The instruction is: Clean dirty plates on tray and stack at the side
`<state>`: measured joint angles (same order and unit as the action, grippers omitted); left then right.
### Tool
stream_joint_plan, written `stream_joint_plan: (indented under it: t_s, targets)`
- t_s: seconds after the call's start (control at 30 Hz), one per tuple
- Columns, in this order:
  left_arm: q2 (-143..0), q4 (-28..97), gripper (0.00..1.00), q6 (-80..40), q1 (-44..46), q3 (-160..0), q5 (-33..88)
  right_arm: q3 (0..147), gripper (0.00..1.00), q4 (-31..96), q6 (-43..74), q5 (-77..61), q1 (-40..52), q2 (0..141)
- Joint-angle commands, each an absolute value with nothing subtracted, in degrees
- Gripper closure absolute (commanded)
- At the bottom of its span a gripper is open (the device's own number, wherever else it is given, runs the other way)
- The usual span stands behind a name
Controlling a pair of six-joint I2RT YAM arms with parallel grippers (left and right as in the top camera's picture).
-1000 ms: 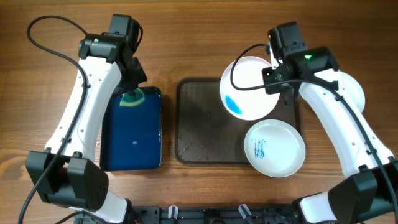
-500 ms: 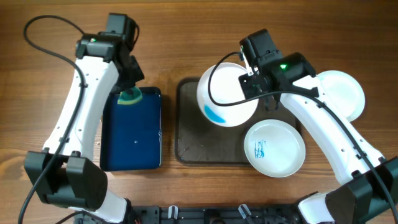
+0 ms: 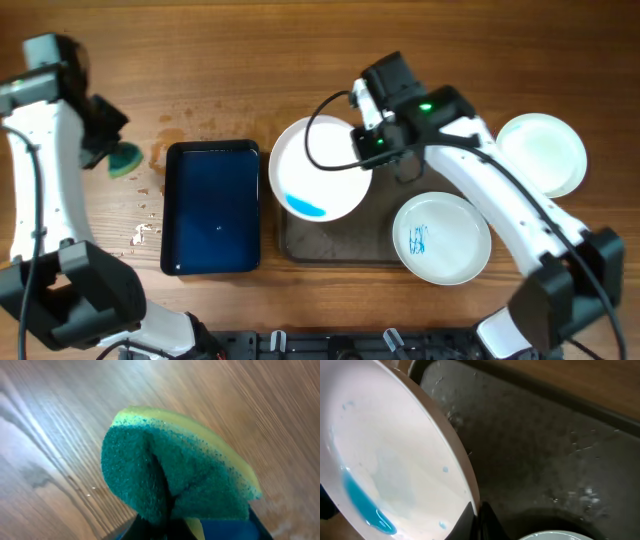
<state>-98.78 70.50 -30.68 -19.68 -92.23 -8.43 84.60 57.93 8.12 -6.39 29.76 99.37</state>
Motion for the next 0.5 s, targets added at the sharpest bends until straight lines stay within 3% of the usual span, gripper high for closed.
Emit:
stream_joint_plan:
  t_s: [0.0,0.33,0.47]
  targets:
    - [-99.0,70.5,0.96,-30.2,-22.4,-93.4,-5.3,91.0,0.95,59.0,9.4,-8.0,32.3,104.0]
    - [-99.0,70.2,0.96,-30.2,-22.8,-93.4,-4.8,117.7,0.95,71.0,7.7,-1.5,39.3,118.8]
    - [-99.0,69.4,0.96,-30.2,-22.8,-93.4,-4.7,121.2,0.96,72.7,7.5,9.4,43.6,120.4]
